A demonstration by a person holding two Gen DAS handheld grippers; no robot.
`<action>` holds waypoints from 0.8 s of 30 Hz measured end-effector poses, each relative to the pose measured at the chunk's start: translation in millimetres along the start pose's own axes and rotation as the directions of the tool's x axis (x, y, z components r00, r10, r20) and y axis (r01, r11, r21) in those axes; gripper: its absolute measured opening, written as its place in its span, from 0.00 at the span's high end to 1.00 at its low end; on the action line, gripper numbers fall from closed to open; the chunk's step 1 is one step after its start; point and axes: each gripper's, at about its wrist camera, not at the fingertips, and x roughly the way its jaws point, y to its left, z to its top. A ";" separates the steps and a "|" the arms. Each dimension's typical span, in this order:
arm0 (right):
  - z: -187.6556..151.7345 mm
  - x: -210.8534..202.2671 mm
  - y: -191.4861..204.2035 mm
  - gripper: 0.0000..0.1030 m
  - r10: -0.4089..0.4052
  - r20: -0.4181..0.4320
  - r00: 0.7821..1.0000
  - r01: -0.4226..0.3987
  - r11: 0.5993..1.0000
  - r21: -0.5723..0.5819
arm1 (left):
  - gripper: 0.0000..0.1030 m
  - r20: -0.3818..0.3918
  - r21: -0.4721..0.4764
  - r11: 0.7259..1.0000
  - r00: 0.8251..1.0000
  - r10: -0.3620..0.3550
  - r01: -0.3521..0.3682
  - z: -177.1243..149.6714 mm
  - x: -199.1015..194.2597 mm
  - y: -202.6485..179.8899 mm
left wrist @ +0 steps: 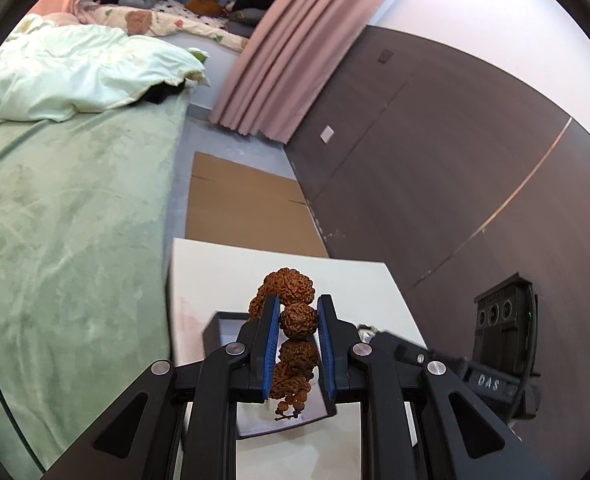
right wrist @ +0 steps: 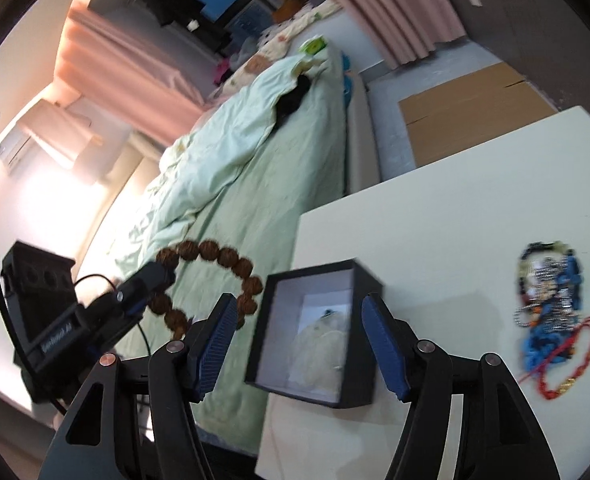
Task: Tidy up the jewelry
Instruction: 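Open both grippers to drop the pouch and bracelet into the box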
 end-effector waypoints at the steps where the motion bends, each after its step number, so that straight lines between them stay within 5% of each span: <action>1: 1.0 -2.3 -2.0 0.37 -0.005 0.006 1.000 0.005 1.000 0.007 | 0.81 -0.009 0.005 1.000 1.000 -0.006 0.006 -1.4 2.1 -2.1; 11: 1.4 -22.8 -24.3 0.37 -0.037 0.031 0.999 0.035 0.997 0.068 | 0.81 -0.115 -0.018 0.998 0.991 -0.070 0.068 -15.2 41.1 -9.6; 16: 0.5 -31.9 -30.7 0.37 -0.056 0.032 0.998 0.053 0.996 0.077 | 0.76 -0.149 -0.032 0.998 0.988 0.045 -0.050 -15.7 48.9 4.0; 18: 0.0 -36.4 -32.0 0.37 -0.062 0.037 0.997 0.059 0.995 0.078 | 0.62 -0.148 -0.044 0.997 0.988 0.050 -0.057 -15.2 47.6 7.2; 20: 1.4 -40.6 -33.3 0.37 -0.068 0.046 0.997 0.064 0.995 0.077 | 0.32 -0.126 -0.044 0.997 0.990 0.060 -0.066 -15.5 43.3 8.6; 24: 3.1 -55.2 -40.4 0.37 -0.099 0.066 0.993 0.094 0.993 0.071 | 0.28 -0.112 -0.033 0.997 0.992 0.063 -0.067 -14.8 41.1 3.6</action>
